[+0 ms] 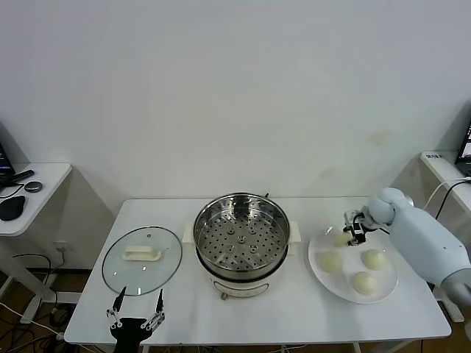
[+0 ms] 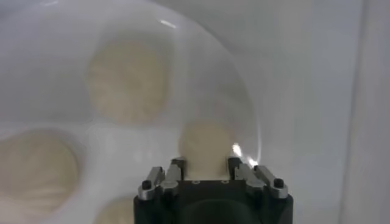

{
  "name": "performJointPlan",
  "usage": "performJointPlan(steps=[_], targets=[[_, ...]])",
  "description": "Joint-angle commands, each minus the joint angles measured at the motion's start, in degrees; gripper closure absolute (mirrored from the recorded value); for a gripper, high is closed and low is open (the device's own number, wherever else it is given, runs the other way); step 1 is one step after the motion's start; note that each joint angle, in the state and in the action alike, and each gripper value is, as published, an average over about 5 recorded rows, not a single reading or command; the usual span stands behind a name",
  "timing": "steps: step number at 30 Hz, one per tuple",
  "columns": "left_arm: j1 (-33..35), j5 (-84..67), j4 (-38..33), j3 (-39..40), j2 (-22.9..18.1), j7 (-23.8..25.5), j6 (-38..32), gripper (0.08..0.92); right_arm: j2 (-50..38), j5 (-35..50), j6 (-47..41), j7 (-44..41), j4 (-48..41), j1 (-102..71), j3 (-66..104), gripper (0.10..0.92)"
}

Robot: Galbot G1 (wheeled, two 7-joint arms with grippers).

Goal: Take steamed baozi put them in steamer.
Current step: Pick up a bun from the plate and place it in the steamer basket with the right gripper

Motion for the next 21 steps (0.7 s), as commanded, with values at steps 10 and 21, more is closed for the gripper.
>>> performJointPlan(steps=[10, 21], targets=[[-1.15, -0.87, -0.77, 0.0, 0.86, 0.09, 0.14, 0.177, -2.04, 26.18, 4.24, -2.52, 12.4, 30.92, -20.11, 0.612], [-1.29, -1.59, -1.54, -1.4, 0.64, 0.22, 0.17, 0.177, 16.31, 30.89, 21.86, -2.93, 12.49, 37.46, -35.06, 0.601]])
